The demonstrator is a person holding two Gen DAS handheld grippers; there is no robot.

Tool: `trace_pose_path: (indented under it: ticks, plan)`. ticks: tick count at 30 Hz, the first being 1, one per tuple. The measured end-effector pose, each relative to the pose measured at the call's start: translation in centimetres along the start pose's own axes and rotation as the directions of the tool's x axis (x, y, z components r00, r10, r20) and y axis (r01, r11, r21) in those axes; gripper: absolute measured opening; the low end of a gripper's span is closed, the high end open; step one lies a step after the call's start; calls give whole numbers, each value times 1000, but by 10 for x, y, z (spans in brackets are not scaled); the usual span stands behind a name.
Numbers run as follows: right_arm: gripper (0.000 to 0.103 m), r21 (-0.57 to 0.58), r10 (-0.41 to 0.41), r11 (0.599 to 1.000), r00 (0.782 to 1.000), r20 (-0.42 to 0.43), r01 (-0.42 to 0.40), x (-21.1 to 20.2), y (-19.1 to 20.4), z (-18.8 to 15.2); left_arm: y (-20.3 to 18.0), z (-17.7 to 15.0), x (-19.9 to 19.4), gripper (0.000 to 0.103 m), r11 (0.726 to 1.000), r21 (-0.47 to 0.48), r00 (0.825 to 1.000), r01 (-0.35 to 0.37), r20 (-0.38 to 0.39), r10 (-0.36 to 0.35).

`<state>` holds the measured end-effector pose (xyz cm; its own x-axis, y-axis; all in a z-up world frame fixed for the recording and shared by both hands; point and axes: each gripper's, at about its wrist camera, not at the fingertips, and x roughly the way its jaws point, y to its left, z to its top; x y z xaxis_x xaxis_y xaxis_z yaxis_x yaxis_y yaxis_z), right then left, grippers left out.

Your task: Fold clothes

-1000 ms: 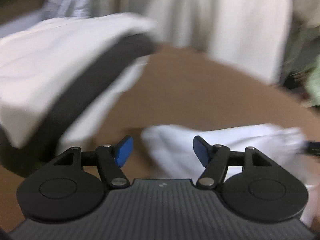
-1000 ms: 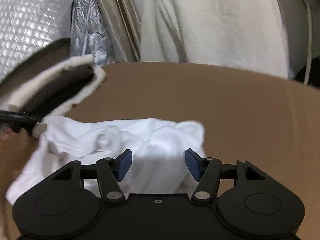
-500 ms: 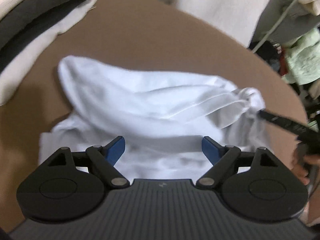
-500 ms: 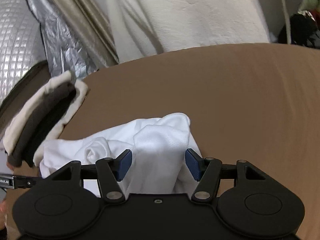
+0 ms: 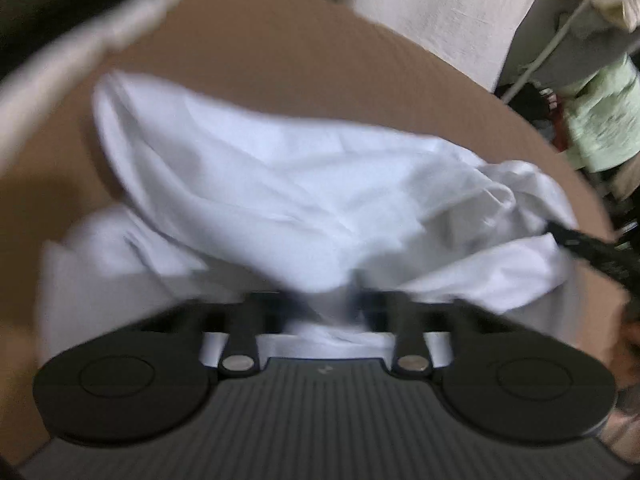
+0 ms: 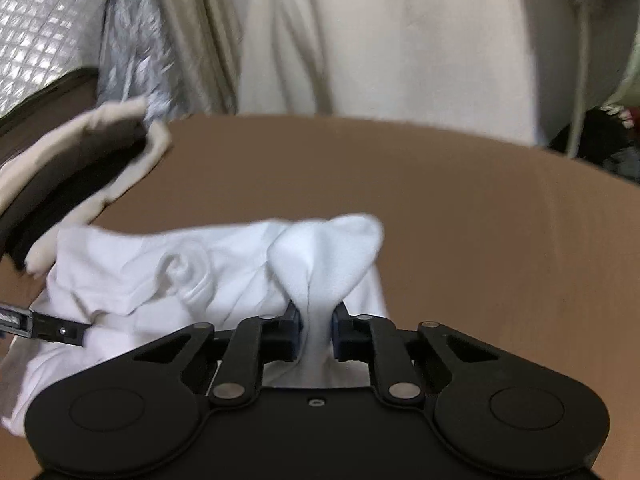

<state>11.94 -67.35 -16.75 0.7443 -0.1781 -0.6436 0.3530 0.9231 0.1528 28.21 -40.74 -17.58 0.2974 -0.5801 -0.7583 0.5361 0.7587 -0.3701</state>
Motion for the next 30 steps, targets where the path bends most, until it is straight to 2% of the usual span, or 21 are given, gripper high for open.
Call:
trace_pose_path:
  ticks: [2, 5, 6, 8, 10, 13, 15, 16, 17, 18, 19, 20, 21, 22, 23, 25, 27, 29, 30]
  plan:
    - [13, -3, -41, 999, 999, 1, 41, -11, -2, 2, 6, 7, -24, 12, 1000, -22, 996, 5, 87, -3]
    - [13, -33, -92, 995, 996, 18, 93, -26, -2, 4, 19, 18, -53, 12, 997, -63, 982, 54, 182, -42]
    - [12, -18, -86, 996, 996, 34, 86, -33, -4, 6, 19, 19, -61, 12, 999, -36, 976, 27, 216, -18]
    - [12, -14, -105, 994, 991, 83, 107, -48, -6, 12, 16, 19, -69, 8, 995, 25, 953, -99, 289, 88]
    - [12, -26, -184, 982, 976, 115, 188, -57, -8, 16, 17, 19, -74, 8, 972, 61, 916, -229, 351, 194]
    - [3, 10, -229, 973, 971, 71, 229, -54, -27, 14, 39, 25, -71, 7, 959, -9, 899, -283, 347, 268]
    - [1, 28, -284, 959, 956, 77, 283, -55, -38, 11, 53, 30, -78, 7, 948, -53, 873, -314, 377, 310]
    - [1, 35, -316, 949, 945, 83, 314, -55, -43, 10, 59, 30, -84, 6, 951, -74, 865, -300, 400, 304]
    - [1, 46, -367, 930, 924, 106, 364, -59, -47, 11, 65, 30, -90, 5, 953, -94, 856, -287, 423, 299]
    - [0, 62, -428, 904, 893, 139, 423, -64, -50, 14, 72, 30, -96, 5, 955, -114, 846, -272, 445, 294]
    - [0, 54, -500, 865, 847, 178, 499, -68, -51, 17, 78, 31, -102, 5, 957, -134, 835, -257, 467, 290]
    - [0, 34, -575, 811, 787, 222, 583, -70, -51, 21, 84, 31, -108, 5, 958, -153, 824, -242, 489, 286]
    - [1, 24, -642, 749, 716, 274, 662, -73, -51, 25, 90, 31, -114, 5, 959, -171, 812, -226, 510, 282]
    - [1, 27, -680, 705, 664, 310, 709, -76, -54, 31, 96, 31, -120, 5, 959, -189, 800, -209, 531, 279]
    - [1, 48, -690, 696, 649, 319, 716, -79, -61, 36, 103, 31, -126, 5, 959, -207, 787, -192, 552, 276]
    - [1, 113, -690, 710, 653, 312, 695, -85, -77, 45, 114, 32, -135, 5, 958, -232, 764, -167, 584, 274]
    - [1, 169, -688, 722, 671, 275, 671, -80, -95, 44, 110, 38, -105, 5, 953, -170, 790, -251, 532, 303]
    - [1, 98, -697, 712, 682, 221, 696, -47, -103, 37, 104, 43, -73, 5, 939, -112, 804, -325, 490, 337]
    - [1, 31, -707, 699, 683, 186, 715, -27, -105, 33, 104, 44, -63, 5, 950, -78, 817, -303, 491, 301]
